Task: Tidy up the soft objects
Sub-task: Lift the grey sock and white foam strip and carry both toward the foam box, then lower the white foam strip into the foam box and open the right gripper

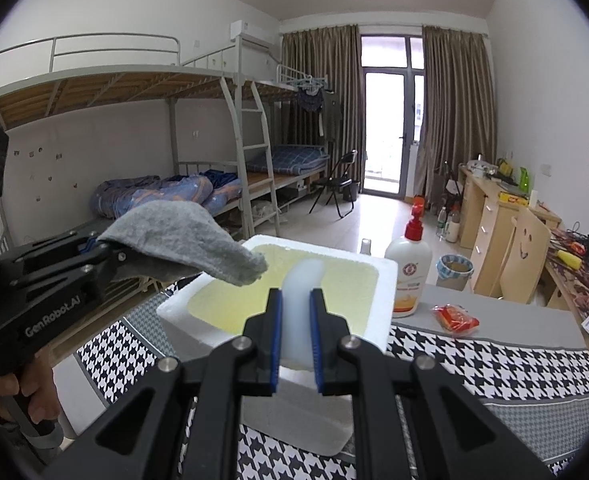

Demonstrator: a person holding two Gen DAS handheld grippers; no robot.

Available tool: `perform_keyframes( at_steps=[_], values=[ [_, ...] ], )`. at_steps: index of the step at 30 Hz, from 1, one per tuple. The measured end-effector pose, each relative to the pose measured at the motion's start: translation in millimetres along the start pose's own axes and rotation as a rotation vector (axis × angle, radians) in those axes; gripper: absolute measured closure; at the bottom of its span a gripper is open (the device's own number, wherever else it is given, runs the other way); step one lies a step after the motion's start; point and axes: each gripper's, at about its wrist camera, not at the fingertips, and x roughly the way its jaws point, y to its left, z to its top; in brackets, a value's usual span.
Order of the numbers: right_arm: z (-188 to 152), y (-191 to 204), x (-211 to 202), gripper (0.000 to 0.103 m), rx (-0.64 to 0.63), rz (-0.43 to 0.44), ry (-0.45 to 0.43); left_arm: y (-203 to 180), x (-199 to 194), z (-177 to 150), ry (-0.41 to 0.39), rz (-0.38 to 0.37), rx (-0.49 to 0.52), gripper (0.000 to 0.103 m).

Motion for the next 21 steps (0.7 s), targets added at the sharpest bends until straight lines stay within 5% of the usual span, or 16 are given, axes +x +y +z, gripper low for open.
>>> perform_keyframes(
  at_steps=[21],
  values=[
    [10,-5,41,0.082,0.006,0.004,0.082,8,11,-2,0.018,0.005,-0.019,0.094]
  ],
)
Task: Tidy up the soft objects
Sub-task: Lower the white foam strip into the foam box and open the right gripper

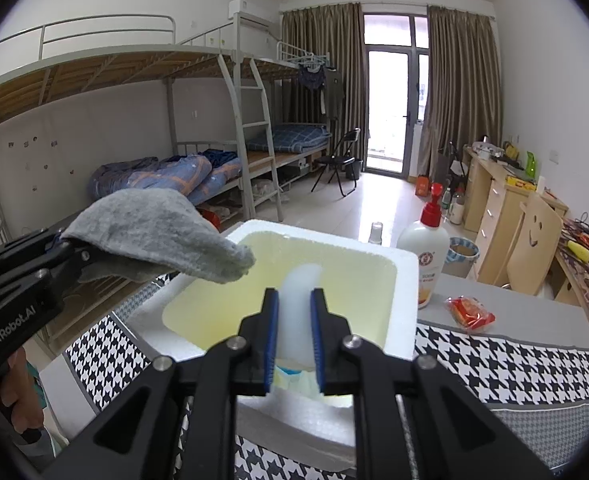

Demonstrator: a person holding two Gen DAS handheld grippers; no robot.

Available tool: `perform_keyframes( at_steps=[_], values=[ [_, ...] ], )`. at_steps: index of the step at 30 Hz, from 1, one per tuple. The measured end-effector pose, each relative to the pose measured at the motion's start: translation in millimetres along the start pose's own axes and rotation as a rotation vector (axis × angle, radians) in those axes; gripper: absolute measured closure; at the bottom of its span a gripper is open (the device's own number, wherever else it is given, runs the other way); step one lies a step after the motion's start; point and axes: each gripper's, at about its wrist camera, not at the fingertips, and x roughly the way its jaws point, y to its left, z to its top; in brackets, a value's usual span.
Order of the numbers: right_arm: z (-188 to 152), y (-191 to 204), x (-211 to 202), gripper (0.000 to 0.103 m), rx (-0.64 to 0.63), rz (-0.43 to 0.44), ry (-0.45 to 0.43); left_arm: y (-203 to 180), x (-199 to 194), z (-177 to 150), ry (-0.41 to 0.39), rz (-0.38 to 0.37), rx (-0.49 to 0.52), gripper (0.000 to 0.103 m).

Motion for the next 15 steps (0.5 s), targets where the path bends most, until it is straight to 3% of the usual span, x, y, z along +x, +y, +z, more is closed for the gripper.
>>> perform_keyframes(
  at_steps=[4,6,7,9,13,15],
  values=[
    [0,-2,0,0.075,0.011,-0.002,-0.008,1,1,0,0.002,0.002,-0.002,0.094],
    [0,-2,-1,0.054,0.008,-0.01,-0.005,1,2,0,0.003,0.002,-0.004,0.094],
    [0,-3,-2,0.032,0.007,-0.021,-0.007,2,3,0,0.005,0.003,-0.007,0.094],
    [-2,-2,-6,0.012,0.001,-0.04,-0.023,3,4,1,0.008,0.002,-0.011,0.094],
    [-2,-1,-16,0.002,-0.019,-0.051,-0.051,4,5,1,0.006,0.005,-0.017,0.094],
    [-3,-2,-17,0.002,-0.021,-0.054,-0.046,4,5,1,0.009,0.001,-0.02,0.094]
  ],
)
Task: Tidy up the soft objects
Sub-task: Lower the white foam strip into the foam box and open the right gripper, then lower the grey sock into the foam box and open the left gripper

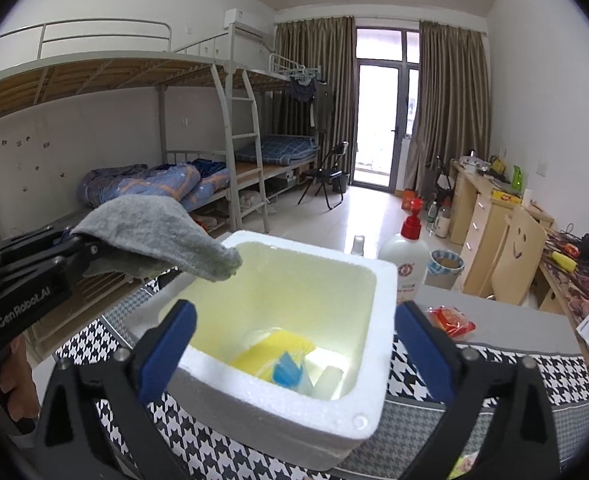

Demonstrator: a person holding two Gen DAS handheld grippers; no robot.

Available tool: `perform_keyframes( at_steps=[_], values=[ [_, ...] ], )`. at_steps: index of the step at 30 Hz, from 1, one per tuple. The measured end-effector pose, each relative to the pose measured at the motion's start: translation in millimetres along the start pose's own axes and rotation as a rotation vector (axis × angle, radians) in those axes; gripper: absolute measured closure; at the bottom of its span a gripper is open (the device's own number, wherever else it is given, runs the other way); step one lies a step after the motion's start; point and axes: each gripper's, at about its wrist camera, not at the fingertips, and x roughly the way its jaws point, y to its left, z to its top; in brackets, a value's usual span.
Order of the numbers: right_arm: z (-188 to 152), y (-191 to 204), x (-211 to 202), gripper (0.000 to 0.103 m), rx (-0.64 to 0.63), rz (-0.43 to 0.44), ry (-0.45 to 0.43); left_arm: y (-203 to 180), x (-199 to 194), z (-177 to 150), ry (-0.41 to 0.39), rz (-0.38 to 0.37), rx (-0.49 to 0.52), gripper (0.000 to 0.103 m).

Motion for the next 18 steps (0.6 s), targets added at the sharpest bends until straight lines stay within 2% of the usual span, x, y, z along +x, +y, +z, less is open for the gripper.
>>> perform_keyframes(
  at_steps=[7,18],
  values=[
    [-6,-5,-11,0.001,0.019,-0.001,-0.011,-4,4,2,0.014,-0.014,-0.001,0.094],
    [-20,-27,-35,0.0,0.034,-0.082,-0.03,-34,11,7,0.029,-0.06,0.03,0.094]
  ],
)
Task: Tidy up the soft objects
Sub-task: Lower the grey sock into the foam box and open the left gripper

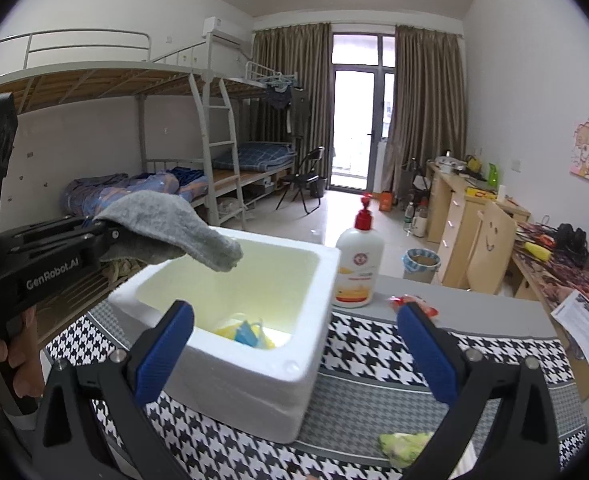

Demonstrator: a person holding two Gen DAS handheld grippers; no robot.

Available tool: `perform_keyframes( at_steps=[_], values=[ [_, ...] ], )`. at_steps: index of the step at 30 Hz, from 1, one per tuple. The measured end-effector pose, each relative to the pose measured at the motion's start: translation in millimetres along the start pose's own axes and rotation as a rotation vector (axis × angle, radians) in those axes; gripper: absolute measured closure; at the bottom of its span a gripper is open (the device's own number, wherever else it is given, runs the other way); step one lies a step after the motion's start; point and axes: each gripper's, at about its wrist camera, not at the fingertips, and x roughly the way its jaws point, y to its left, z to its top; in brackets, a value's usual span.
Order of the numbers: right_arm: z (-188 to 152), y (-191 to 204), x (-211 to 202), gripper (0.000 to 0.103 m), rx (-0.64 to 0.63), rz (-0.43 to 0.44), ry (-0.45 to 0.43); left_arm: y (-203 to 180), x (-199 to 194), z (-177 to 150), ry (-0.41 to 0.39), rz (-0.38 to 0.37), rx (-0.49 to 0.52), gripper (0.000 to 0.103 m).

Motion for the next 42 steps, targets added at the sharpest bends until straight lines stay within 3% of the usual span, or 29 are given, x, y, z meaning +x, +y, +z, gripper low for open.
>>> perform_keyframes(
  at_steps=[15,28,29,31,32,33,38,42],
  values=[
    [-18,-34,-26,0.0,0.054,-0.097,-0.005,-33,29,0,0.053,-0.066,0.015,0.094],
    [-25,-47,-26,0.0,0.072,-0.122,0.007,-37,44,3,0.072,-0.004,0.028,0.092],
    [-25,-47,-26,0.0,0.072,-0.122,0.007,-37,44,3,0.073,0.0,0.029,0.086],
    [-25,-48,-26,0.0,0.071,-0.12,0.006,-37,44,4,0.071,0.017,0.026,0.061],
    [-25,-48,-25,0.0,0.071,-0.122,0.007,-37,43,4,0.064,0.03,0.027,0.04],
    [-25,-48,-25,0.0,0.071,-0.122,0.007,-37,41,4,0.05,0.036,0.03,0.026],
    [-26,-50,-23,0.0,0.078,-0.12,0.009,-39,36,5,0.024,0.067,0.053,0.006],
    [-28,-51,-22,0.0,0.089,-0.118,0.017,-36,32,5,0.007,0.085,0.043,0.003]
  ],
)
